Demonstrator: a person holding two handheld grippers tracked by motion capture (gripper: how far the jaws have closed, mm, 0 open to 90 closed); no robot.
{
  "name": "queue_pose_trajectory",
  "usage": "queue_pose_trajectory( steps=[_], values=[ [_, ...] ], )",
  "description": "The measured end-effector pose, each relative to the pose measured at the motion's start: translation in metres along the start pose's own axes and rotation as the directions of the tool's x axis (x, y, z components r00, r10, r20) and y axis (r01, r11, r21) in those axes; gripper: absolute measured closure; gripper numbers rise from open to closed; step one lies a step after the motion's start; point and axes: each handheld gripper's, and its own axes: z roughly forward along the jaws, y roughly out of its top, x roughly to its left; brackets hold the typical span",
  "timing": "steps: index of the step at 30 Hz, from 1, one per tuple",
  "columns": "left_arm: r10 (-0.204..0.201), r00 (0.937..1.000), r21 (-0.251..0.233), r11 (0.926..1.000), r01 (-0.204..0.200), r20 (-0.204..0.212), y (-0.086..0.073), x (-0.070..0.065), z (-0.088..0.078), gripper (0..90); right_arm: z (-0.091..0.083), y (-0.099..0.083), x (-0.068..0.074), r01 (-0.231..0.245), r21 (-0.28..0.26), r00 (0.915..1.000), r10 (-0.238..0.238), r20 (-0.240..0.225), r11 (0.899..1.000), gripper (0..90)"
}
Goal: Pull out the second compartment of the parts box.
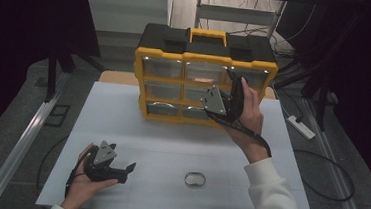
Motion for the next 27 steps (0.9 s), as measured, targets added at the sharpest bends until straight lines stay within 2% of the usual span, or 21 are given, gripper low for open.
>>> queue_pose_trajectory(
  steps=[15, 27],
  values=[
    [0.0, 1.0, 0.001, 1.0, 0.0, 0.002, 0.0, 0.0, 0.0, 5.6, 0.008, 0.001, -0.003, 0.0, 0.0, 1.0, 0.0, 0.002, 1.0, 18.9],
    [0.002, 1.0, 0.002, 1.0, -0.002, 0.003, -0.001, -0.001, 0.0, 5.6, 0.017, 0.006, -0.003, 0.022, 0.002, 0.9998, -0.022, 0.002, 1.0, 20.5]
  ],
)
